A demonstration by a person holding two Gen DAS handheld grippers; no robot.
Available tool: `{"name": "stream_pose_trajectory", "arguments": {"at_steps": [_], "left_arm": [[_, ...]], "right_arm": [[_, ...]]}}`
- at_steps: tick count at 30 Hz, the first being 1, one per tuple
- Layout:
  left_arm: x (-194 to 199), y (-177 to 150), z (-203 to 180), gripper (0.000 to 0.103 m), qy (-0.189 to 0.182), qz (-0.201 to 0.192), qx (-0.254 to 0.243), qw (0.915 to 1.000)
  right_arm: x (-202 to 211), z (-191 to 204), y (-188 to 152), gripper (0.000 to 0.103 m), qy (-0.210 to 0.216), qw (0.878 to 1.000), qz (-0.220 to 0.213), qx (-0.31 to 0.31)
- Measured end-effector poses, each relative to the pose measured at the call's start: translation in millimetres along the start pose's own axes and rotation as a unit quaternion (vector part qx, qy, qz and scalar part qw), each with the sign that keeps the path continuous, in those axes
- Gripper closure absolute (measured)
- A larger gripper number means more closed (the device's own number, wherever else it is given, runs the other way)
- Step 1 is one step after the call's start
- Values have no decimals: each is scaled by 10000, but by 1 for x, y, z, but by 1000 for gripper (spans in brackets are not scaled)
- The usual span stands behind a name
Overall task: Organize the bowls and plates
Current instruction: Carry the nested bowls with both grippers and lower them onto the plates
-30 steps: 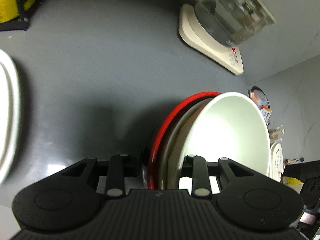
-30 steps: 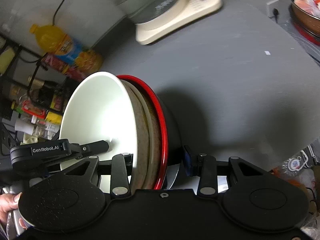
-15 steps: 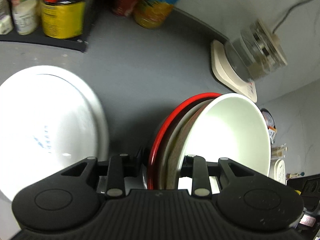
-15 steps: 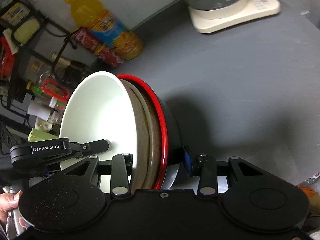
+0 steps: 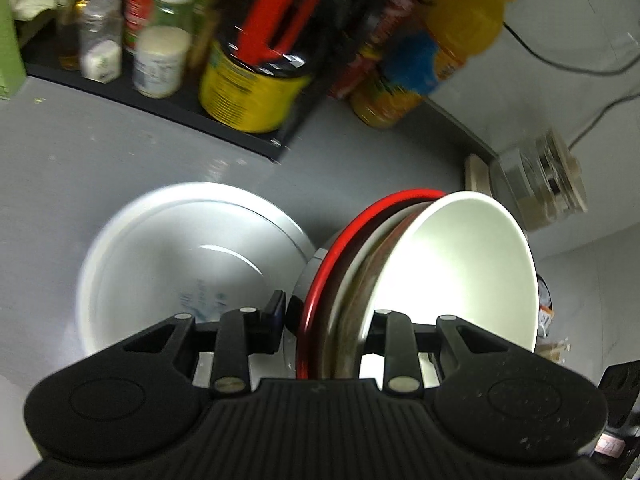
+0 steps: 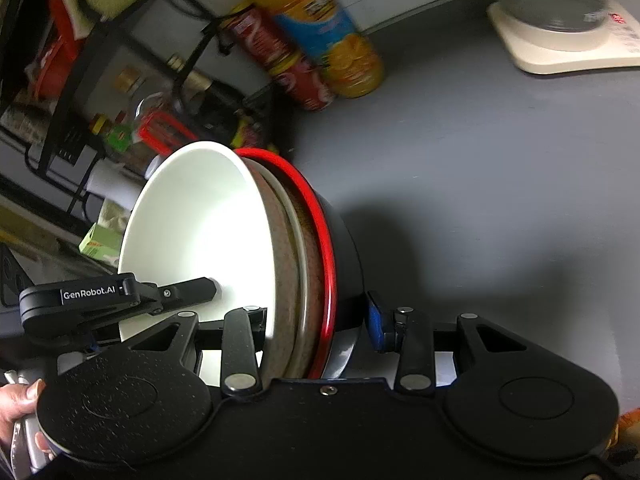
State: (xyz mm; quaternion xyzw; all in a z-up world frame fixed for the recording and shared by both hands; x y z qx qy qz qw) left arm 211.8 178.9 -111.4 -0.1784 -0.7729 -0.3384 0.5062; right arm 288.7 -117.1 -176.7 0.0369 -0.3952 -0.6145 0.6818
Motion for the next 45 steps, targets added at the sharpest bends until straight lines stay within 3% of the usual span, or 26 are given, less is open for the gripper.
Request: {"name": "stream_pose_trajectory", "arguments": {"at_steps": [7, 18, 27, 45], "left_arm": [[7, 16, 39, 73, 87, -71, 233, 9997], [-14, 29, 77, 73, 185, 216, 294, 9992], [-29, 36, 92, 73, 174, 408, 170, 9989], [-41, 39, 98, 73, 55, 655, -135, 9977]], "right_arm": [[-31, 22, -2, 65, 42, 9997, 209, 99], [-67, 28, -14, 65, -114, 9986, 502, -136], [-85, 31, -25, 65, -274, 9967, 705, -287], [-89, 39, -26, 61, -597, 9962, 585, -236]]}}
Point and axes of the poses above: each gripper's, at about its wrist camera, not at the fingertips, and x roughly against the way its jaws point, z to its left, y to its top, the point moved 2 cm from there along -x, roughly the way its jaws point, and after that the axes turned 13 degrees about y, right-handed, at the moved point
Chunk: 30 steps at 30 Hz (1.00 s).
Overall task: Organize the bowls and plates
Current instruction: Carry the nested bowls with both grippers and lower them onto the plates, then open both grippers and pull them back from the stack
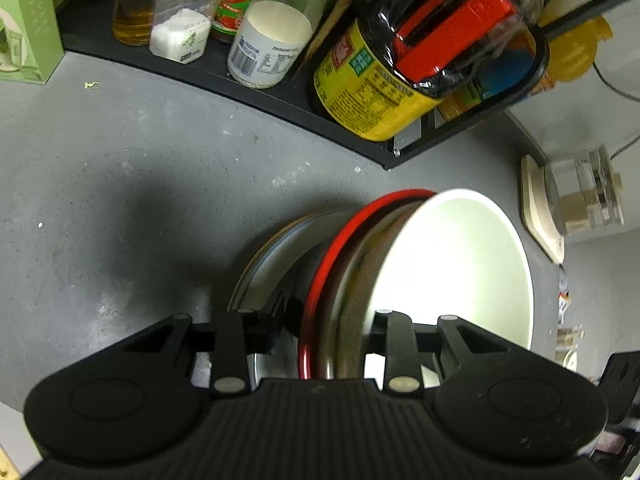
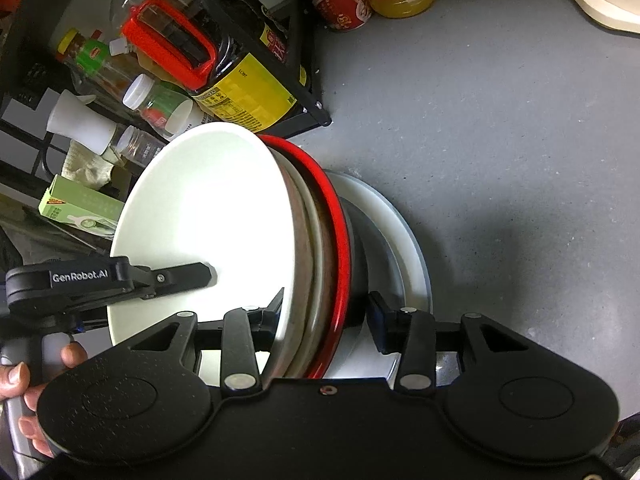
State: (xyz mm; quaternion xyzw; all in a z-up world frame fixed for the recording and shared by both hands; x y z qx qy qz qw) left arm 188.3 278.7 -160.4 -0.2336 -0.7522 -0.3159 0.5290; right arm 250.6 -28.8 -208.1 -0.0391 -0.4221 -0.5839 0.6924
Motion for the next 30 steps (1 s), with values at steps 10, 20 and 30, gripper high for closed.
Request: {"name": "stream_pose_trajectory", "arguments": {"at_steps": [10, 20, 30], "left_arm": [[3, 5, -8, 64, 76, -110, -683, 9976], [23, 7, -13, 26, 148, -423, -953, 9944], [50, 1, -24, 6, 204, -866, -1260, 9880]], "right_arm": [[16, 4, -9, 48, -125, 9987, -478, -142], [61, 6, -11, 5, -88, 9927, -1203, 95], [114, -10, -35, 0, -271, 9819, -1873, -17]]}}
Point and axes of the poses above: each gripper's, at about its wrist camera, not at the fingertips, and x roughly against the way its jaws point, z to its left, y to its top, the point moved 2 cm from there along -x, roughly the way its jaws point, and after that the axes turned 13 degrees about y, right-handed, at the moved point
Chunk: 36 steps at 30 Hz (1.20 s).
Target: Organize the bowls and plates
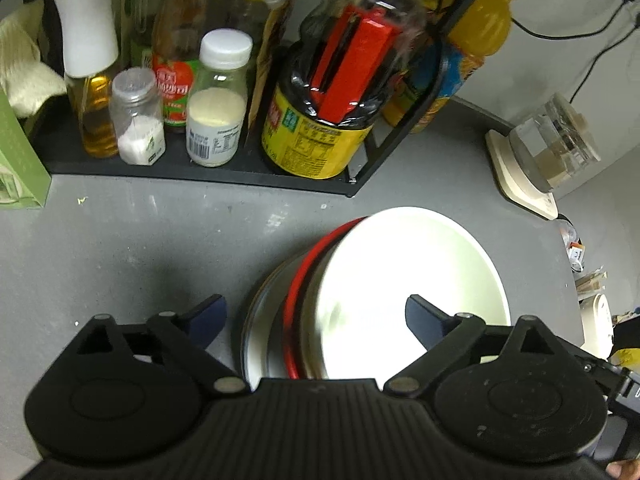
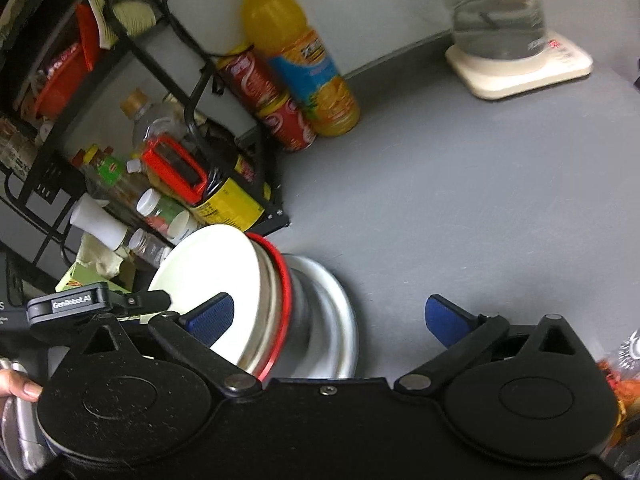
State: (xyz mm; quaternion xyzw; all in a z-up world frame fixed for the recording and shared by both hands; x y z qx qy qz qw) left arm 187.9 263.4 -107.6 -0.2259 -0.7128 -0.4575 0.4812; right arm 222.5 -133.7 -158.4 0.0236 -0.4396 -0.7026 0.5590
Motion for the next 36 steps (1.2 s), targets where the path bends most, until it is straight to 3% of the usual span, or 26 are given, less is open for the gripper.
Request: {"name": "stream_pose_trajectory", "arguments": {"at_steps": [2, 17, 36], "left_arm": [[7, -4, -5, 1, 40, -72, -56, 9999], [72, -72, -27, 1, 168, -584, -234, 9979], [138, -155, -43, 1, 57, -1212, -425, 9917]], "right_arm": [[12, -3, -3, 0, -55, 10000, -75, 8], [104, -5, -44, 0, -478, 9957, -753, 255], [168, 13, -88, 0, -862, 9890, -916, 772]]}}
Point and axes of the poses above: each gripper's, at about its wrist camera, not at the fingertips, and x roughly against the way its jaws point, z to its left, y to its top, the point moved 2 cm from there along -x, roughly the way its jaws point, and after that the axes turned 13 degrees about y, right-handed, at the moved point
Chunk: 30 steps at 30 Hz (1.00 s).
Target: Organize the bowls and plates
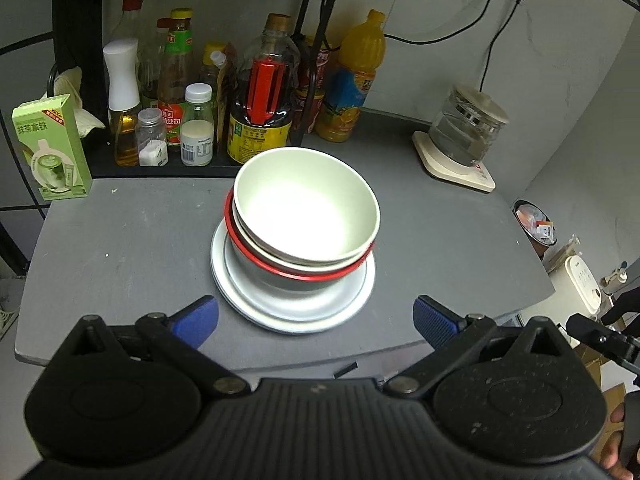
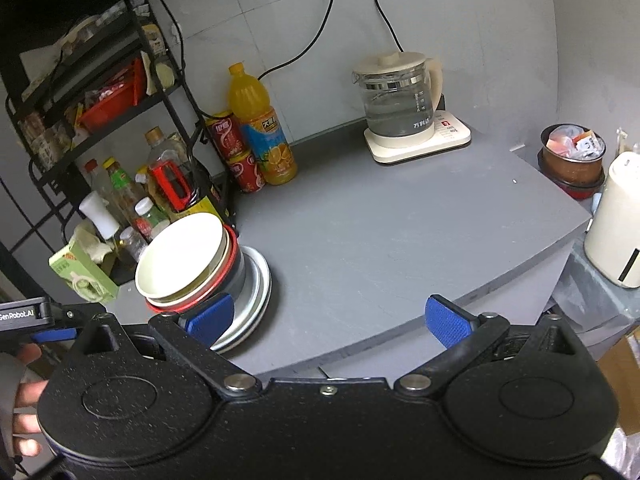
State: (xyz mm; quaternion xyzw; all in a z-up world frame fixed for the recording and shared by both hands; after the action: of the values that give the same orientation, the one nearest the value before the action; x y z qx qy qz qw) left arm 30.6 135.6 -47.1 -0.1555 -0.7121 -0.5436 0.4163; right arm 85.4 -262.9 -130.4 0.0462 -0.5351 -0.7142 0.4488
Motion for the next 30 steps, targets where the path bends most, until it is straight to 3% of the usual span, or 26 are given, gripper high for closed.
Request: {"name": "stream_pose_trajectory", "arguments": {"at_steps": [8, 30], "left_arm": [[22, -18, -12, 1, 166, -202, -418, 9988], [54, -37, -25, 1, 175, -571, -711, 9957]], "right_arm": [[17, 4, -9, 0, -134, 9999, -36, 102], [53, 16, -18, 0, -308, 9987, -223, 331]]}}
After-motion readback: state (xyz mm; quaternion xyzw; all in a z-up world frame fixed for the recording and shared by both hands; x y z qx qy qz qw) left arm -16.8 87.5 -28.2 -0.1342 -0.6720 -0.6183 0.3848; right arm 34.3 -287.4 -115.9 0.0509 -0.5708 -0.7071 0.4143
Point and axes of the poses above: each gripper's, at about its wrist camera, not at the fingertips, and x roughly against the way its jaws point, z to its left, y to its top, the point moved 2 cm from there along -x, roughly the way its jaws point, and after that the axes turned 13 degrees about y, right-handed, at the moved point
